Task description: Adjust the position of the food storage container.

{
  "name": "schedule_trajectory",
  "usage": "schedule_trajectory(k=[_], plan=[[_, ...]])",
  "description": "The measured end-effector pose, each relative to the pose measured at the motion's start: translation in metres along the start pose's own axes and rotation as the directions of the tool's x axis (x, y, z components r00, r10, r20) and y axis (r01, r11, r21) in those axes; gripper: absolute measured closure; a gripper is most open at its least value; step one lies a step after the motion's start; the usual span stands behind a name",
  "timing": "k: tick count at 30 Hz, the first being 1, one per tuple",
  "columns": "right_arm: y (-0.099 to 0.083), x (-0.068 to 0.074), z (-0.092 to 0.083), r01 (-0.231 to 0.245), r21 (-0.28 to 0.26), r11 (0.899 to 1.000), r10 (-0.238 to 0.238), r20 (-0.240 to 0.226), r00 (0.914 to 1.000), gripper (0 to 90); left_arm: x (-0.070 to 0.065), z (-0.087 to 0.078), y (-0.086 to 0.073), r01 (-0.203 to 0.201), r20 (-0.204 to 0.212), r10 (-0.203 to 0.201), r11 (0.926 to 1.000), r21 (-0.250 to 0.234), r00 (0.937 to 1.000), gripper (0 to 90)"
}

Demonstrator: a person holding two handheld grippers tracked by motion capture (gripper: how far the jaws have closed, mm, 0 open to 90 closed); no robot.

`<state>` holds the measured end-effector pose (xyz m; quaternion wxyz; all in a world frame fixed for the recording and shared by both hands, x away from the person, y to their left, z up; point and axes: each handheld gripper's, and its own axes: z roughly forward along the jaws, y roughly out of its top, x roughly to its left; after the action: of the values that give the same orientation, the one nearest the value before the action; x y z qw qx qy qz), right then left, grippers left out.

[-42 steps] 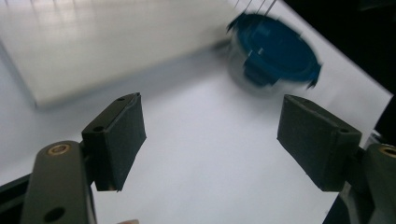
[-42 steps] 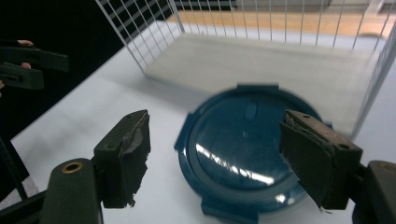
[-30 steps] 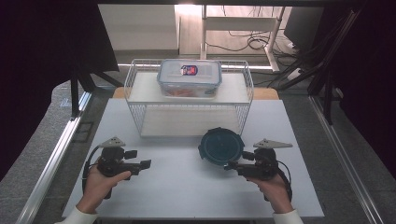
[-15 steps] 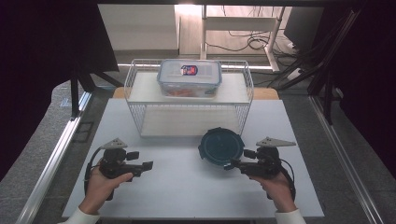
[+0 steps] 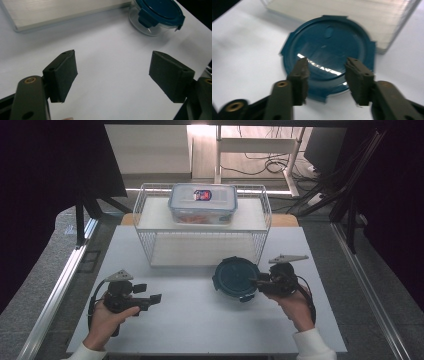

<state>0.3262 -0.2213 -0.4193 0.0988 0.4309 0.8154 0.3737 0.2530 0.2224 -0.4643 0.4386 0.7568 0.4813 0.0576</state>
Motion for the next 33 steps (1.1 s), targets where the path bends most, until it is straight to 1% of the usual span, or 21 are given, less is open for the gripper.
schedule_trajectory(k=[2, 4, 8, 13, 14, 16, 18, 19, 20, 21, 24, 27, 29, 31, 32, 33], plan=[[0.010, -0.007, 0.005, 0.017, 0.025, 1.000, -0.017, 0.019, 0.9997, 62.5, 0.002, 0.000, -0.001, 0.008, 0.005, -0.008, 1.0000, 0.000, 1.0000, 21.8], [0.021, -0.015, 0.011, 0.023, 0.057, 0.998, -0.026, 0.038, 0.9989, 67.7, 0.003, 0.001, -0.002, 0.011, 0.012, -0.011, 0.9999, 0.007, 0.9999, 21.8], [0.036, -0.028, 0.022, 0.039, 0.091, 0.995, -0.046, 0.081, 0.9957, 77.1, 0.002, 0.003, -0.004, 0.011, 0.022, -0.011, 0.9998, 0.016, 0.9997, 21.7], [0.045, -0.037, 0.038, 0.096, 0.132, 0.987, -0.114, 0.133, 0.9845, 87.7, 0.001, 0.005, -0.005, 0.003, 0.022, -0.004, 0.9994, 0.033, 0.9997, 20.9], [0.046, -0.039, 0.042, 0.108, 0.139, 0.984, -0.128, 0.142, 0.9816, 88.7, 0.001, 0.005, -0.005, 0.004, 0.024, -0.005, 0.9994, 0.035, 0.9997, 20.9], [0.047, -0.041, 0.051, 0.146, 0.165, 0.976, -0.172, 0.159, 0.9721, 89.0, 0.001, 0.005, -0.005, 0.006, 0.027, -0.007, 0.9993, 0.036, 0.9996, 21.0], [0.048, -0.042, 0.059, 0.164, 0.186, 0.969, -0.194, 0.154, 0.9689, 89.1, 0.001, 0.006, -0.006, 0.002, 0.027, -0.003, 0.9991, 0.043, 0.9996, 20.9], [0.048, -0.042, 0.063, 0.179, 0.194, 0.965, -0.210, 0.152, 0.9658, 89.1, 0.001, 0.007, -0.006, 0.001, 0.027, -0.002, 0.9989, 0.047, 0.9996, 20.9], [0.048, -0.042, 0.066, 0.182, 0.203, 0.962, -0.216, 0.159, 0.9634, 89.1, 0.001, 0.007, -0.007, 0.001, 0.027, -0.002, 0.9987, 0.051, 0.9996, 20.8], [0.049, -0.041, 0.069, 0.195, 0.209, 0.958, -0.232, 0.170, 0.9578, 89.1, 0.001, 0.008, -0.007, -0.006, 0.025, 0.005, 0.9983, 0.058, 0.9997, 20.7], [0.052, -0.043, 0.074, 0.221, 0.199, 0.955, -0.259, 0.191, 0.9466, 89.1, 0.000, 0.010, -0.007, -0.011, 0.032, 0.009, 0.9978, 0.065, 0.9994, 20.5], [0.052, -0.044, 0.079, 0.224, 0.211, 0.952, -0.265, 0.196, 0.9441, 89.1, 0.000, 0.010, -0.007, -0.011, 0.031, 0.009, 0.9977, 0.066, 0.9995, 20.5], [0.051, -0.046, 0.084, 0.231, 0.222, 0.947, -0.275, 0.191, 0.9423, 89.2, 0.000, 0.010, -0.007, -0.010, 0.031, 0.008, 0.9977, 0.067, 0.9995, 20.6], [0.051, -0.047, 0.088, 0.231, 0.227, 0.946, -0.275, 0.190, 0.9424, 89.2, 0.001, 0.010, -0.008, -0.007, 0.030, 0.005, 0.9978, 0.067, 0.9995, 20.6], [0.051, -0.047, 0.090, 0.229, 0.227, 0.947, -0.272, 0.179, 0.9455, 89.3, 0.001, 0.010, -0.008, -0.002, 0.029, 0.000, 0.9977, 0.068, 0.9996, 20.6], [0.051, -0.046, 0.091, 0.232, 0.231, 0.945, -0.277, 0.183, 0.9434, 89.4, 0.001, 0.010, -0.008, -0.001, 0.028, -0.001, 0.9976, 0.069, 0.9996, 20.7]])
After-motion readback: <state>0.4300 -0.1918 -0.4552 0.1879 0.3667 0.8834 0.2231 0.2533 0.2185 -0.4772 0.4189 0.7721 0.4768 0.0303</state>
